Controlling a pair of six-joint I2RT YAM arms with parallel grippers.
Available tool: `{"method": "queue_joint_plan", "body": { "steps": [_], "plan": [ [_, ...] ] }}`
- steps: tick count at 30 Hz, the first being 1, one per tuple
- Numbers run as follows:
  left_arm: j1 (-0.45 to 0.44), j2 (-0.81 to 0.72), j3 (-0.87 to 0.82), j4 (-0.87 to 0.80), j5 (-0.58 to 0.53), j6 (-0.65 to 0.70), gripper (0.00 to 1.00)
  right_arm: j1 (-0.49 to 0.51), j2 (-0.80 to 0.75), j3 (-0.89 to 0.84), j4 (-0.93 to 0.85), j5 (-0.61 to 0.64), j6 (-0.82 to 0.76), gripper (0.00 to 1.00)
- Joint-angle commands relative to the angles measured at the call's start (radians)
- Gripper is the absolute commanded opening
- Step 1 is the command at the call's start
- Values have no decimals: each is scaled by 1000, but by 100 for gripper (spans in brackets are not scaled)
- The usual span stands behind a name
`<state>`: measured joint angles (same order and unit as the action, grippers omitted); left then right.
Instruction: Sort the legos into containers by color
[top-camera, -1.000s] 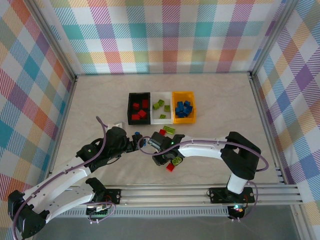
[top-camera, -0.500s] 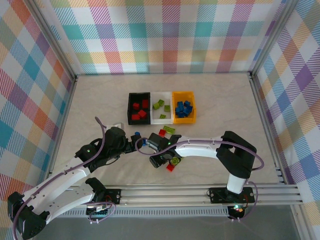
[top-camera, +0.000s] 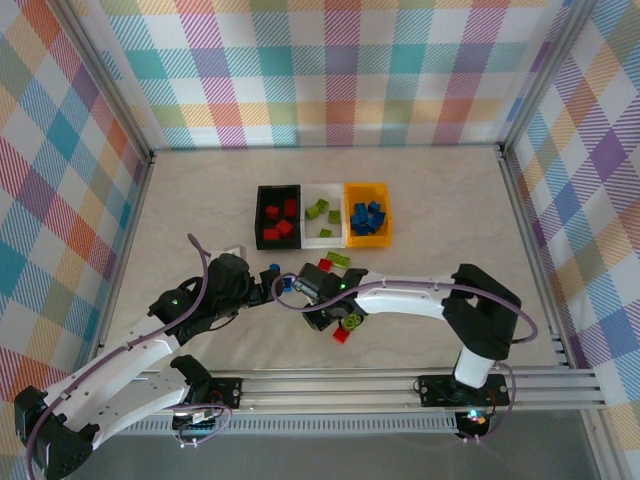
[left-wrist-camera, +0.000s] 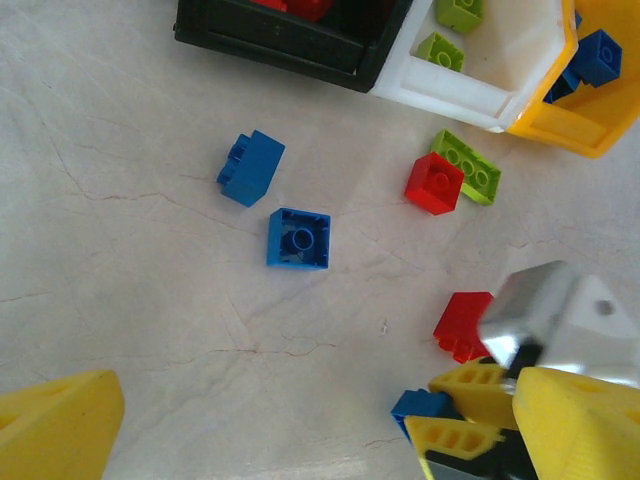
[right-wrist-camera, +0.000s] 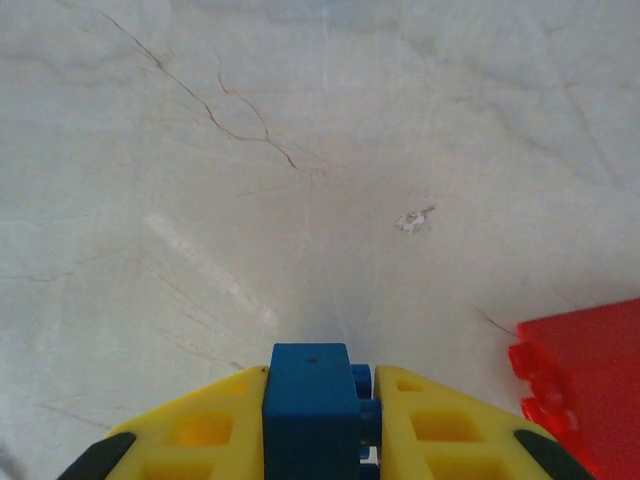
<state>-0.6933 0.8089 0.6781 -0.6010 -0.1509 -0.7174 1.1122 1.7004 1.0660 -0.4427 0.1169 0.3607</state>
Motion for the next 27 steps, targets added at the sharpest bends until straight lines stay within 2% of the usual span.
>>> {"method": "queue_joint_plan", "body": {
  "steps": [1, 5, 8, 11, 14, 17, 24, 25, 27],
  "plan": [
    [15, -20, 35, -23, -11, 7, 100, -26, -105, -25, 26, 33, 4, 19],
    [17, -34, 34, -3, 9, 10, 100, -106, -178, -49, 28, 63, -2, 19],
    [17, -11, 32, 29, 46, 19, 100, -222, -224, -47, 49, 34, -13, 20],
    [17, 32, 26, 57, 76, 20, 100, -384, -219, -3, 72, -19, -20, 21],
    [17, 72, 18, 96, 107, 18, 100, -516, -136, 79, 82, -59, -20, 21],
    [16, 106, 16, 130, 130, 15, 100, -601, -17, 194, 75, -81, -12, 21],
    [15, 170, 18, 166, 160, 18, 100, -688, 223, 451, -4, -86, 31, 26],
    [15, 179, 19, 169, 165, 20, 100, -698, 240, 468, -6, -88, 43, 28],
    [15, 203, 24, 176, 179, 27, 100, -714, 268, 501, -8, -115, 58, 39]
  ]
}}
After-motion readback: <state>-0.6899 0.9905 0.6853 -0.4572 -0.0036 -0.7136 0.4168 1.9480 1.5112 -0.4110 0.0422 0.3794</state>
